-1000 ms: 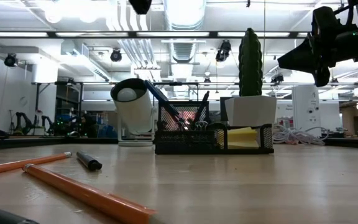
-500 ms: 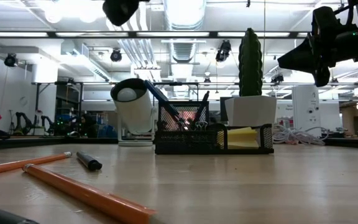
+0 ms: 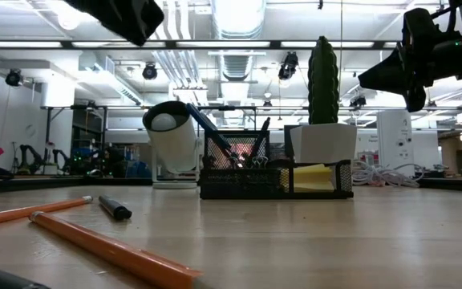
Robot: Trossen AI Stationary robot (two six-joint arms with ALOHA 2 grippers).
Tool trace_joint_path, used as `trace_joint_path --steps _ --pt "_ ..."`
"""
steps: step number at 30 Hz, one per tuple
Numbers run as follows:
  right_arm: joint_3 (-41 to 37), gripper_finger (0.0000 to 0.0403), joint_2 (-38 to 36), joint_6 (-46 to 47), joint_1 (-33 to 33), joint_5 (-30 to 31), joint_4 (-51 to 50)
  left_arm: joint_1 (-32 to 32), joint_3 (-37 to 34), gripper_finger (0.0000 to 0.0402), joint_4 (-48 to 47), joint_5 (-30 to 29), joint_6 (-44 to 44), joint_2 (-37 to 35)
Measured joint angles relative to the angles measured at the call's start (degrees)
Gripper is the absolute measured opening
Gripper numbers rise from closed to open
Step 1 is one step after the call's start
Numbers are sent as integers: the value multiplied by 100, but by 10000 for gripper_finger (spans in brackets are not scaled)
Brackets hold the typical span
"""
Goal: Pick and place office supplies into organizer
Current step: Put the top black pen into the black desk organizer
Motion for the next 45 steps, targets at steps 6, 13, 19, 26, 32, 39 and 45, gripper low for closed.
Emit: trace_joint_path --steps 6,13,19,26,32,39,45 --pt "0 54 8 170 2 -2 -7 1 -8 144 -404 31 624 468" --pt "0 54 9 179 2 -2 -13 3 -11 144 -499 50 948 1219" --pt "0 54 9 179 2 -2 -20 -19 -11 144 -500 69 1593 1750" --pt "0 54 9 181 2 -2 -31 -16 -11 144 -413 16 2060 2087" --pt "0 54 11 297 1 1 -202 -16 -13 144 -378 -7 2743 2310" --pt "-2 54 46 332 2 1 -258 10 -17 144 -28 -9 3036 2451" --pt "-2 54 75 327 2 0 -258 73 -17 144 72 105 3059 2455"
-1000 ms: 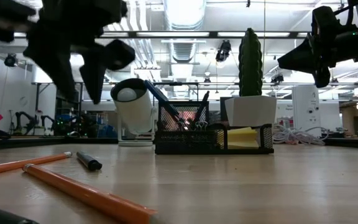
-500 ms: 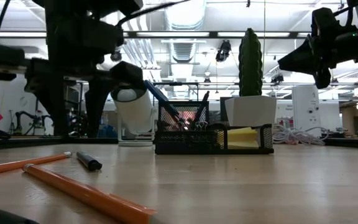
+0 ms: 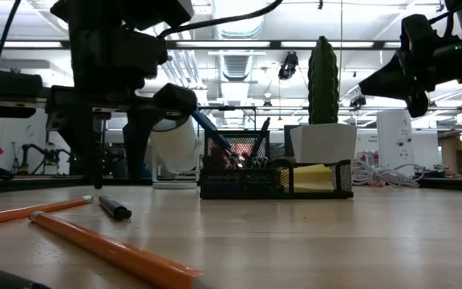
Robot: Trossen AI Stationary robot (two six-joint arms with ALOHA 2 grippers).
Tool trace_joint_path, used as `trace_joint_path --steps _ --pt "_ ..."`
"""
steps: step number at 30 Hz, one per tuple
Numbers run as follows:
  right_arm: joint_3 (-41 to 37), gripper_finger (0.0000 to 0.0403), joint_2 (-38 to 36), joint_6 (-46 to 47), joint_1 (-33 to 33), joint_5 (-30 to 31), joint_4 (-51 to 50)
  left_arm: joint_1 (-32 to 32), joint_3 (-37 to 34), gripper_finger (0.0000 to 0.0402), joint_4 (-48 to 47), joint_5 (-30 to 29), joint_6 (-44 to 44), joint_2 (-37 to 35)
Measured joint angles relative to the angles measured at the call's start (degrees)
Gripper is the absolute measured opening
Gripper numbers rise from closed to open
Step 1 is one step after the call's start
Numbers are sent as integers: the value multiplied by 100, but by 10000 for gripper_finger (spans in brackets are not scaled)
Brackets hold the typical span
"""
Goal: Pick and place office supplies into organizer
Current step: Put the top black pen into the black desk organizer
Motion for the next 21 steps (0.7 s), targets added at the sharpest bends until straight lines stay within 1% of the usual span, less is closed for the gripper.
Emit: trace_joint_path --steps 4,13,21 --pt "0 54 39 0 0 0 0 42 -13 143 9 86 148 170" --pt "0 54 45 0 0 1 -2 66 0 143 42 113 163 350" --pt "0 54 50 0 0 2 -2 74 31 143 41 278 460 512"
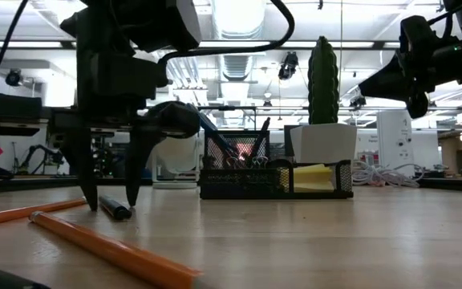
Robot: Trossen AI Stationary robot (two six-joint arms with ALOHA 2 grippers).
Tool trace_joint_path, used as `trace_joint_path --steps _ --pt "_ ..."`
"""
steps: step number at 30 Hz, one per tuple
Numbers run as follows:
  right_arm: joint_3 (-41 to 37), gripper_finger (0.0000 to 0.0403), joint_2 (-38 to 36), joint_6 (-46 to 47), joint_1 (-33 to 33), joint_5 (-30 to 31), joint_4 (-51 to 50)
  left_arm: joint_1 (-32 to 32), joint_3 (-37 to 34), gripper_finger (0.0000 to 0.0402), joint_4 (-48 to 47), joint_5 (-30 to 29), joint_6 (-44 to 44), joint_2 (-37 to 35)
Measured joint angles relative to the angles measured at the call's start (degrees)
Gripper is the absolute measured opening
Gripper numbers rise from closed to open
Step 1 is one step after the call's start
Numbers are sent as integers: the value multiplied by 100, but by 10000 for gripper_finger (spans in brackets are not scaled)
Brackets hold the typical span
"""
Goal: Pick and place office supplies into organizer
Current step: Put the top black pen into the black desk organizer
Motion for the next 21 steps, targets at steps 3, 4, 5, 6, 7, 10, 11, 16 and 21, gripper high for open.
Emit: trace_joint_path --steps 3,4,5,6,7,10,11,16,21 --pt "0 54 0 0 0 0 2 32 -2 143 4 35 4 -13" --pt "0 54 0 0 0 1 1 49 -5 141 8 51 4 -20" --pt "0 54 0 0 0 0 2 62 -12 138 14 61 4 -33" --pt "0 54 0 0 0 0 2 73 -13 133 15 70 4 -40" --pt "0 54 0 0 0 0 2 89 -15 127 13 75 5 -45" --pt "0 54 0 0 0 0 2 101 -20 101 -5 140 4 -48" --pt "0 54 0 0 0 0 2 103 -22 91 -11 174 4 -46" --pt "0 54 0 0 0 0 2 109 -26 38 -17 259 4 -48" --pt "0 54 0 0 0 0 2 136 -24 11 46 260 2 -48"
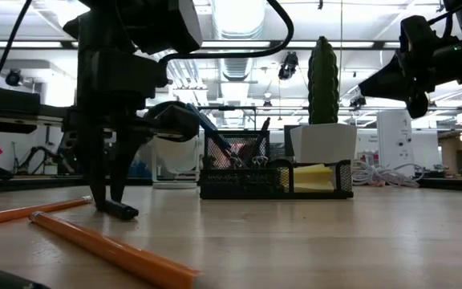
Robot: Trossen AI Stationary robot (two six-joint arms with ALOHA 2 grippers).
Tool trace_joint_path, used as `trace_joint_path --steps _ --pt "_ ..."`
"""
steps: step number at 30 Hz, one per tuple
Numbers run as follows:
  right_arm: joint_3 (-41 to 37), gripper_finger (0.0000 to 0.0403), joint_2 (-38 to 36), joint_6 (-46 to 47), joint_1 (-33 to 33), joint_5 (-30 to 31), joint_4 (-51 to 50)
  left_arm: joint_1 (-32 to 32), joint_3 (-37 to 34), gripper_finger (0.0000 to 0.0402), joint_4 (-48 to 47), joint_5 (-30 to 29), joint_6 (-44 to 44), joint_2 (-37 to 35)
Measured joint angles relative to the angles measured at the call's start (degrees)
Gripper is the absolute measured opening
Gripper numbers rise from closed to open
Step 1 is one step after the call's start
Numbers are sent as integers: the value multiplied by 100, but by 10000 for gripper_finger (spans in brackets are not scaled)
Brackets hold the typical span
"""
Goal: Pick and place office supplies into organizer
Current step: Put the top black pen into the black desk organizer
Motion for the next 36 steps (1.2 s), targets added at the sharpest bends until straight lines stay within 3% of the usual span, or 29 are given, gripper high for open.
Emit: trace_joint_path --steps 16,27,36 --pt "0 54 0 0 0 2 2 -2 0 12 30 -241 -64 -11" --pt "0 54 -1 77 -1 4 9 41 -8 11 -155 -419 -101 -435" --pt "0 54 8 107 -4 2 6 103 131 10 -104 -592 -1062 -776"
